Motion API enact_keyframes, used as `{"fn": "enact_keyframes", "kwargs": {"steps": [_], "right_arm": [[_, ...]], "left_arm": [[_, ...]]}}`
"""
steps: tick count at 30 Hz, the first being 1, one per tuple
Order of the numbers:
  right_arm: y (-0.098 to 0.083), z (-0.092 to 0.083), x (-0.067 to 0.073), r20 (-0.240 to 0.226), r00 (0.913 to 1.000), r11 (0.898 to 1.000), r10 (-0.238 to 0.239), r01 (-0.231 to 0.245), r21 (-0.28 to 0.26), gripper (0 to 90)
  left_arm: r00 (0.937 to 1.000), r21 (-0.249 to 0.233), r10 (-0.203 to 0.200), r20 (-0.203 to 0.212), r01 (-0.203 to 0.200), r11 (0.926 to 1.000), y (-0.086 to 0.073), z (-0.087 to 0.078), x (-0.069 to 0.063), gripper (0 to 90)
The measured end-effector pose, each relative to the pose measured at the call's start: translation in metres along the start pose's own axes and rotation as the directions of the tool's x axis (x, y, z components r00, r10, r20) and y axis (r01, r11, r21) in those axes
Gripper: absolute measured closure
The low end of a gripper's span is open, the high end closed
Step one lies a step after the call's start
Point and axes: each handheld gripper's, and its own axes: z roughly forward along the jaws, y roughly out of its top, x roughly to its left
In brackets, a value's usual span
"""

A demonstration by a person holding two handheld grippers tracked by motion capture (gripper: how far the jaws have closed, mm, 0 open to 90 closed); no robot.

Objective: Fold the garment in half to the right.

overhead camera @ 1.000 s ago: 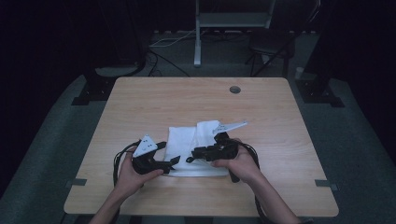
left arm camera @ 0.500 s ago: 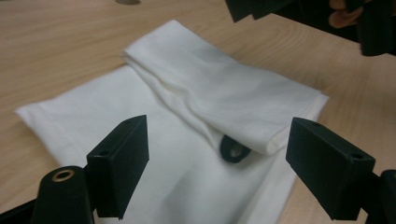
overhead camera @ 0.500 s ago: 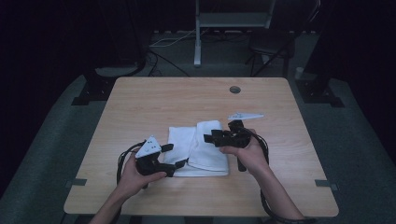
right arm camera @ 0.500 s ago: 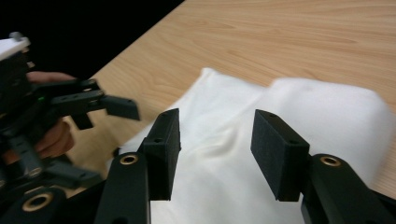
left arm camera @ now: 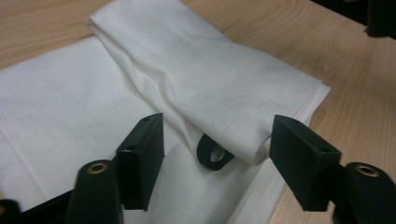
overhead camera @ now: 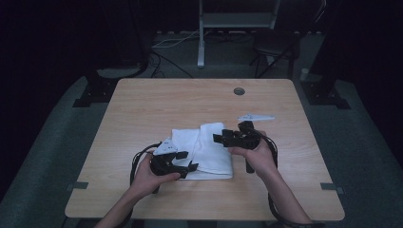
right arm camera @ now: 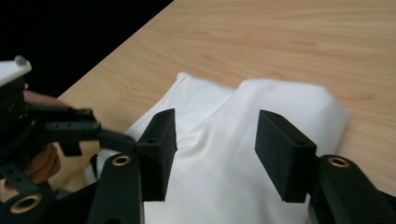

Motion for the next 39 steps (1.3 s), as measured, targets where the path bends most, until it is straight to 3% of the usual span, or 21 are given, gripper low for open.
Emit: {"fn": "enact_keyframes", "kwargs": {"steps": [3,9,21,33,39], "right_arm": [[0.002,-0.004,-0.002,0.038,0.9992,1.0,-0.015,0.016,-0.019,40.9],[0.004,-0.009,-0.005,0.064,0.998,0.999,-0.003,0.005,-0.033,31.8],[0.004,-0.011,-0.007,0.068,0.9977,0.999,0.006,-0.003,-0.044,29.2],[0.012,-0.006,-0.011,0.092,0.9958,0.999,-0.006,0.009,-0.038,27.5],[0.02,0.004,-0.008,0.11,0.991,0.997,-0.077,0.08,-0.02,28.6]], "left_arm": [[1.0,0.024,-0.001,-0.004,0.002,0.9997,0.0,0.005,-0.001,45.8],[0.9995,0.063,0.023,-0.021,-0.022,0.9978,-0.002,0.01,0.0,54.2],[0.9991,0.043,0.038,-0.018,-0.038,0.9983,-0.004,0.011,0.0,78.3],[0.9982,-0.029,0.059,-0.012,-0.059,0.9978,0.001,-0.003,-0.008,80.9],[0.9951,-0.032,0.098,-0.012,-0.098,0.9946,0.002,-0.007,-0.014,81.1]]}}
